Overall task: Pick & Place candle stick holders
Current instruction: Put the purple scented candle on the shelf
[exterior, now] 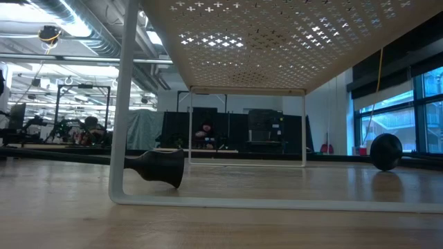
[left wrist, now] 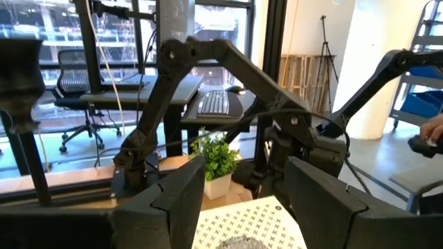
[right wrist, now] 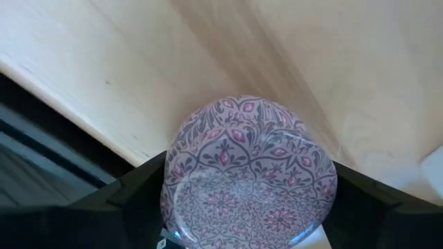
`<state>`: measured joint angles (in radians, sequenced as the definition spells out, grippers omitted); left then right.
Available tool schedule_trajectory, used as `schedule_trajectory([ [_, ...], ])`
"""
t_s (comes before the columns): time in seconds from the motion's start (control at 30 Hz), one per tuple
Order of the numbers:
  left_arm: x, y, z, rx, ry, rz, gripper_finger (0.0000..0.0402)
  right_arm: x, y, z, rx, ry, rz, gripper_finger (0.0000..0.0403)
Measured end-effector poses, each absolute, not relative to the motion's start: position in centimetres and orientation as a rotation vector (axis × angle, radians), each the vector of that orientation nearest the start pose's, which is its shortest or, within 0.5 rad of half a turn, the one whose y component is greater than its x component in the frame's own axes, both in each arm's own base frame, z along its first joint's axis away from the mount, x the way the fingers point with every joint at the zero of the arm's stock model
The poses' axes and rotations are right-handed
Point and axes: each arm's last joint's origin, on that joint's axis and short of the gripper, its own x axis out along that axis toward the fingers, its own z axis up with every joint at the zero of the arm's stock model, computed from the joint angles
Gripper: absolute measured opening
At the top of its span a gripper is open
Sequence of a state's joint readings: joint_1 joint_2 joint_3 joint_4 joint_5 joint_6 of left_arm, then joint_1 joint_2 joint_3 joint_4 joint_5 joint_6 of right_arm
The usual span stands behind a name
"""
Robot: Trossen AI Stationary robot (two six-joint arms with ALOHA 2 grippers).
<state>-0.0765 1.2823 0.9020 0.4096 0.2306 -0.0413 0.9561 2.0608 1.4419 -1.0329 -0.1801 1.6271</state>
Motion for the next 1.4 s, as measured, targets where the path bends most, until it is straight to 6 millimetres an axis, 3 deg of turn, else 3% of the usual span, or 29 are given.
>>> schedule_trajectory([
  [0.27,28.9,-3.0,32.3,-0.08,-0.007,-0.352,0.0196,22.2,29.8,17.8,0.417,1.734,-0.569,0.0295],
  [0.63,28.7,-3.3,32.4,-0.115,0.01,-0.362,0.0196,23.6,28.8,24.2,0.278,1.717,-0.559,0.0295],
  [0.83,28.4,-3.9,32.6,-0.115,0.002,-0.386,0.0196,25.1,28.6,27.2,0.299,1.648,-0.422,0.0295],
  [1.03,27.8,-4.5,32.9,-0.11,0.018,-0.408,0.0196,26.4,27.8,28.4,0.29,1.609,-0.359,0.0295],
  [1.4,26.8,-6.5,33.4,-0.09,0.005,-0.483,0.0196,28.7,25.6,28.7,0.218,1.611,-0.272,0.0295],
])
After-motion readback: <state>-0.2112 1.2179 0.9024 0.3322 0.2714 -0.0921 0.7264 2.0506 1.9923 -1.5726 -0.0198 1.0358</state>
